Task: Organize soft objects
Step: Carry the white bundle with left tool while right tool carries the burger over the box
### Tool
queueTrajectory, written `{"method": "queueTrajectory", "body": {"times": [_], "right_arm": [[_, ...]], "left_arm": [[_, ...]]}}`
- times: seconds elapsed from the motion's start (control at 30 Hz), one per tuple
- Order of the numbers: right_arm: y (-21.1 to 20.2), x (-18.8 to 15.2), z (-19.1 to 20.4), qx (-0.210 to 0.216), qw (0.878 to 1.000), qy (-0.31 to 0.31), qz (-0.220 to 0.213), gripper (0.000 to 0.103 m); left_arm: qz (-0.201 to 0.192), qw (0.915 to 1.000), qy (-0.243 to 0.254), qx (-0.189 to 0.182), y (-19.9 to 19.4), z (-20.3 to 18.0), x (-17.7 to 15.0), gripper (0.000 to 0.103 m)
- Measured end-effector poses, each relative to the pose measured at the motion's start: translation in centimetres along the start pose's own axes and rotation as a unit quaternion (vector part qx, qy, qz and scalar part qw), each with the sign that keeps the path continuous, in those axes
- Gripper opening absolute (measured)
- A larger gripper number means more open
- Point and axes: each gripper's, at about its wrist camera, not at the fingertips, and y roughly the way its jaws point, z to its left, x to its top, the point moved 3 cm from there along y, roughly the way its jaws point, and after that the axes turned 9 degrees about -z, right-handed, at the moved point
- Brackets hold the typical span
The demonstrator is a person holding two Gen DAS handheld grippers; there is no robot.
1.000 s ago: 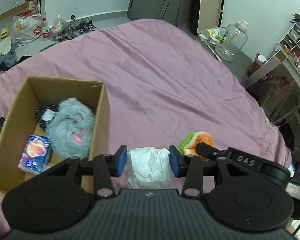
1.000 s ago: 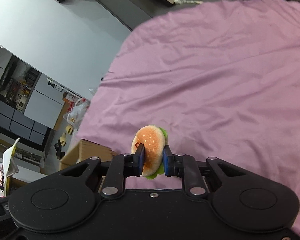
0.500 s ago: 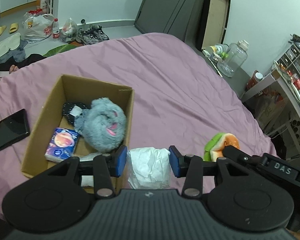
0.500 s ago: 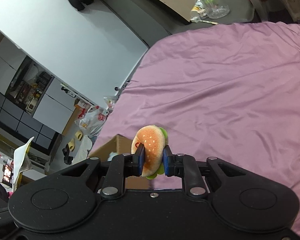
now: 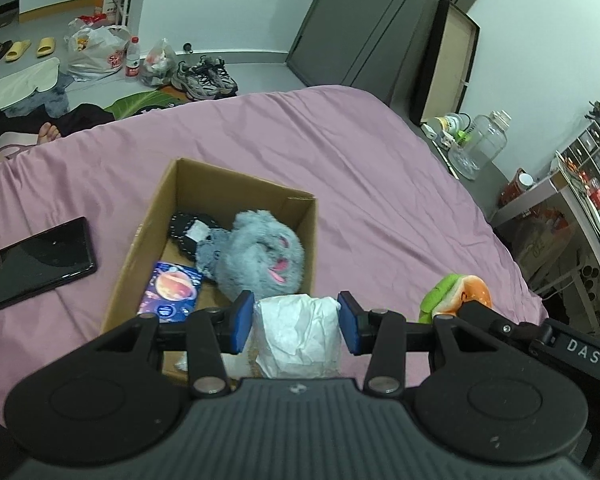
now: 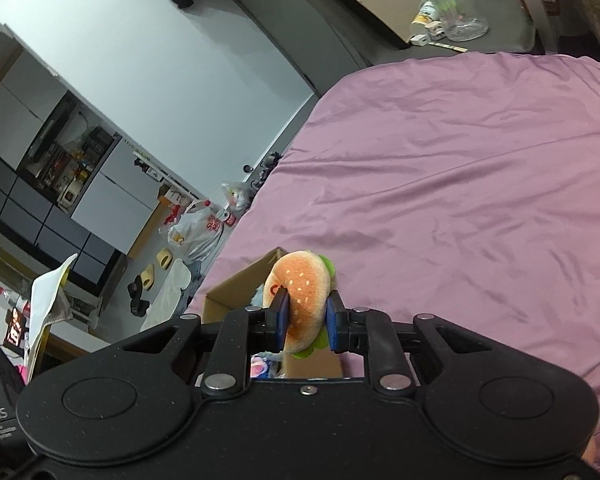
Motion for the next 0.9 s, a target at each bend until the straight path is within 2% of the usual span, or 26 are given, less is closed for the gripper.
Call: {"method": "queueTrajectory", "body": {"times": [0.33,0.63,0.9], "right_arm": [[1.7,-1.3,3.3,0.009,1.0,-0.02,0.015,0.019],[3.2,-2.6,5.7,0.008,0.999,-0.038,0.033,0.019],[4.9,-4.1,7.9,0.001,0.997,-0.055,0.053,0.019]], "left_arm": [[0.009,0.9996,-0.025,0.013,1.0,3.7,0.3,0.044],[0.033,0.9982,-0.044,0.025,3.2,6.6,0.0,0.044],[0.059,0.9959,-0.067,0.017,5.1,8.2,-0.4,0.044]]}}
